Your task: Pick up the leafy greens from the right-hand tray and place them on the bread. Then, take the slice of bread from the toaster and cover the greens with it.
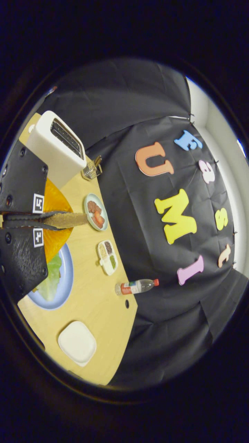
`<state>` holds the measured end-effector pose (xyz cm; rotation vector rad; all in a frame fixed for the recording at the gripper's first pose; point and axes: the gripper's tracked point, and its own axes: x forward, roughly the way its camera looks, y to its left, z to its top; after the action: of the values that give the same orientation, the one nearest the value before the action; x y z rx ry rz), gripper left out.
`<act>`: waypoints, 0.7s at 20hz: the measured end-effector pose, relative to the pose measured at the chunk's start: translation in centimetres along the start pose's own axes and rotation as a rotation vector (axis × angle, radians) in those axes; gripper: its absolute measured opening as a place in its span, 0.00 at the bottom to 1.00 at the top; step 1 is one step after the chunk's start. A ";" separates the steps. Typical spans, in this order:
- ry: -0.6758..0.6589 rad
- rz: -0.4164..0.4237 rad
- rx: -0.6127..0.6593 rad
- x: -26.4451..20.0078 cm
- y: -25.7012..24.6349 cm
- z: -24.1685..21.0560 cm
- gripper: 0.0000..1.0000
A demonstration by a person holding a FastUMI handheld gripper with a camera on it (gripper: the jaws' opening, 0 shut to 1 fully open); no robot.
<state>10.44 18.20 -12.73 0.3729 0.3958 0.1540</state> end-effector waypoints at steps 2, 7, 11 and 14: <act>0.017 -0.002 0.033 0.5 -1.2 -0.6 0.01; 0.046 -0.025 0.058 1.2 -4.7 -1.8 0.02; 0.063 -0.047 0.036 1.2 -6.9 -2.5 0.10; 0.088 -0.066 0.037 1.4 -8.7 -3.2 0.28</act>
<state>11.08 11.59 -19.32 0.3900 0.4982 0.0992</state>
